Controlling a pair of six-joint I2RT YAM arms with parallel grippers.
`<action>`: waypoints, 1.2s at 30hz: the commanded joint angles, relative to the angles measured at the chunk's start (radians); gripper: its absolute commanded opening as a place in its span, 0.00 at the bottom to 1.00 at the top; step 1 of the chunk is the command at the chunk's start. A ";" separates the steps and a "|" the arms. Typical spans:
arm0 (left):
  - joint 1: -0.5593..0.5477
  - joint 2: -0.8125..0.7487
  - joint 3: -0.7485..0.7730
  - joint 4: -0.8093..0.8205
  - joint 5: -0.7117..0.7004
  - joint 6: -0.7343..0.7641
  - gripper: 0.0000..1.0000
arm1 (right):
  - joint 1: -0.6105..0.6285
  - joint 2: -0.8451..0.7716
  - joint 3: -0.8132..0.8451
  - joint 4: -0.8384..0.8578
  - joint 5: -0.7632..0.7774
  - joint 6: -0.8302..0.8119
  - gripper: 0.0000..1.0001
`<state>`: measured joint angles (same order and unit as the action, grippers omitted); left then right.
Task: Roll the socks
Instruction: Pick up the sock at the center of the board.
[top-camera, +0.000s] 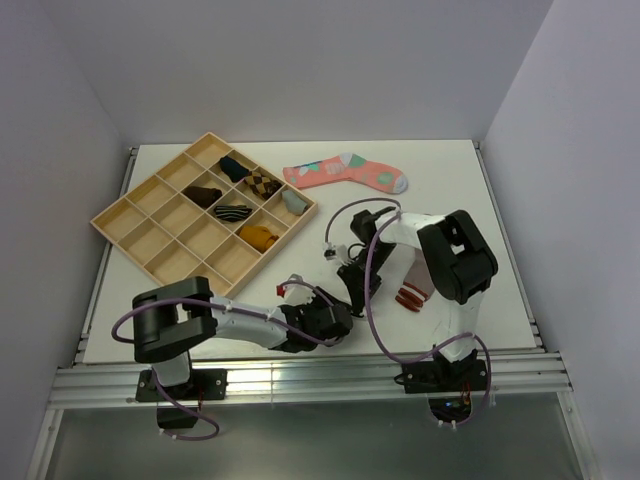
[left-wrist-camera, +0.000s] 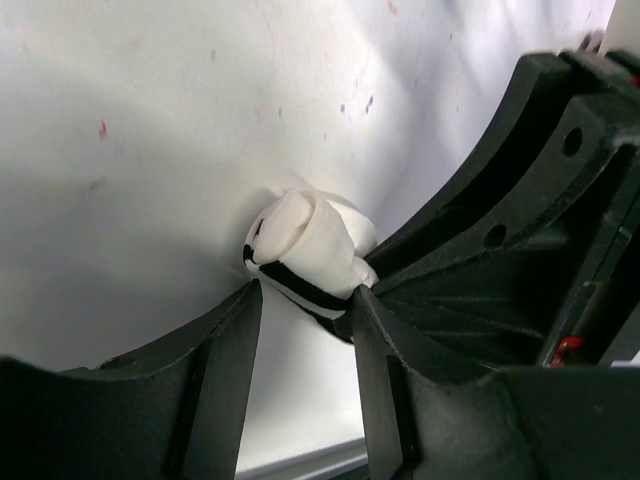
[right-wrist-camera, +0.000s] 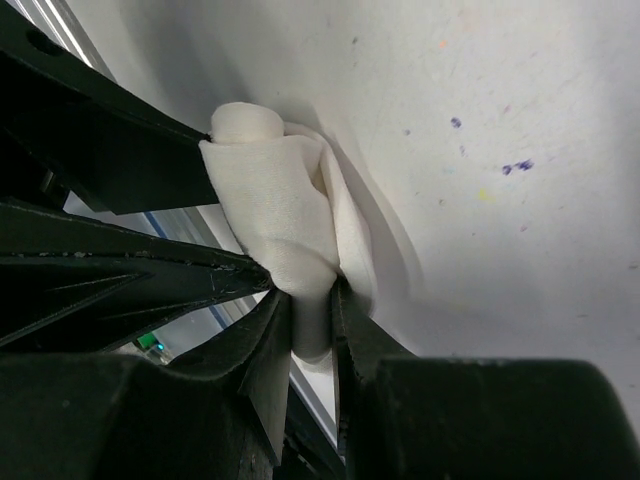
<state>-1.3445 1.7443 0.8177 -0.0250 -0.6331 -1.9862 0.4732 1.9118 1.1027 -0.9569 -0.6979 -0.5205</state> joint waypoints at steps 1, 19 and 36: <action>0.056 0.020 -0.051 -0.156 -0.033 -0.608 0.48 | -0.001 0.055 0.020 0.158 0.120 0.000 0.09; 0.136 0.063 -0.049 -0.118 0.045 -0.502 0.50 | 0.004 0.081 0.063 0.218 0.078 0.088 0.09; 0.142 0.130 -0.028 -0.069 0.130 -0.349 0.02 | -0.001 0.047 0.048 0.225 0.067 0.083 0.21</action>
<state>-1.2091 1.7908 0.8352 0.0254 -0.6067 -2.0148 0.4721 1.9526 1.1576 -0.8982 -0.7372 -0.4007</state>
